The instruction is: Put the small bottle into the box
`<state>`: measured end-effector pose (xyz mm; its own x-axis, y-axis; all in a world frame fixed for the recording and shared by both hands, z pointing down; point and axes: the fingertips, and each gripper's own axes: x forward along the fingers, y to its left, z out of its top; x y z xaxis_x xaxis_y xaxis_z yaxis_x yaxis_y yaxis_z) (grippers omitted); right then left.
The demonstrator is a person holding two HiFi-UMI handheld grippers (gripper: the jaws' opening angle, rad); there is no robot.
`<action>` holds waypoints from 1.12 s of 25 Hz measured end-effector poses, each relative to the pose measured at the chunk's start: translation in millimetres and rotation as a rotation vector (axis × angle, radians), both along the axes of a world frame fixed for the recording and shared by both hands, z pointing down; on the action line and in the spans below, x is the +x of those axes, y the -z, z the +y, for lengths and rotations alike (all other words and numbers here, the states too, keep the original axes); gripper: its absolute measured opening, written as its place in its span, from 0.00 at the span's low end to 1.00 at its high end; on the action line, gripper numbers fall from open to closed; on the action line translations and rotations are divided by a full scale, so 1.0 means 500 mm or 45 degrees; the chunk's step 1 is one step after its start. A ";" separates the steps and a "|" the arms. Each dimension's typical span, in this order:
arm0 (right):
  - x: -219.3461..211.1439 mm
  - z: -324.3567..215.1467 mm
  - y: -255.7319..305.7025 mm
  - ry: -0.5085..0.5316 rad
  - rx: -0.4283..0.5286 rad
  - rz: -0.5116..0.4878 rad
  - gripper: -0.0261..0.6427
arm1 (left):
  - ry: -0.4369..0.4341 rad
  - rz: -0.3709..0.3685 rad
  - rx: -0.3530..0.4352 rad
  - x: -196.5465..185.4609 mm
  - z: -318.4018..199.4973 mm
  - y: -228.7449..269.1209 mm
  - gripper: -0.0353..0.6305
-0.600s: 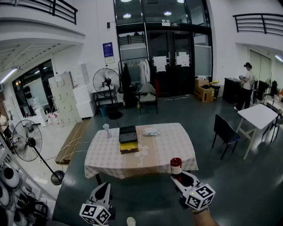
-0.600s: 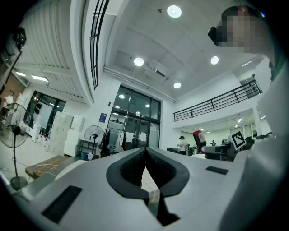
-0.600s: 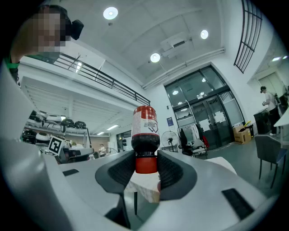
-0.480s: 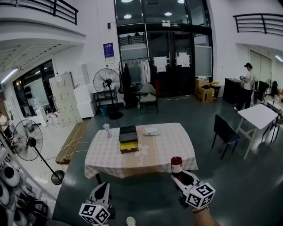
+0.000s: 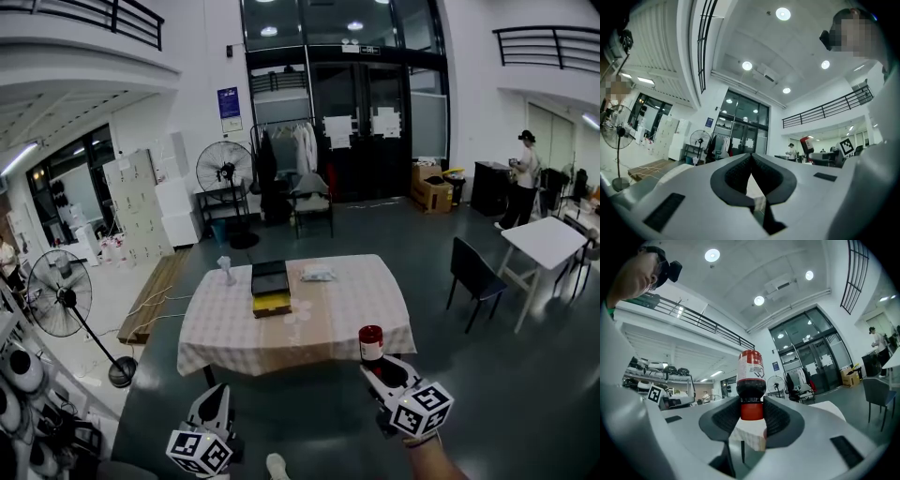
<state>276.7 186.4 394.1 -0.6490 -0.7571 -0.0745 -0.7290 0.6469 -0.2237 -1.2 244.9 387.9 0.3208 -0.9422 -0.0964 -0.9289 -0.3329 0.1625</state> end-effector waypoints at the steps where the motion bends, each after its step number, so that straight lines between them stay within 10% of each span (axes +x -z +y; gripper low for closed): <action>1: 0.000 0.003 0.000 -0.001 0.001 0.000 0.27 | 0.002 -0.001 0.001 -0.001 0.004 0.000 0.09; 28: -0.034 -0.062 -0.042 0.040 -0.026 0.001 0.27 | 0.005 -0.010 -0.042 -0.018 -0.058 -0.042 0.09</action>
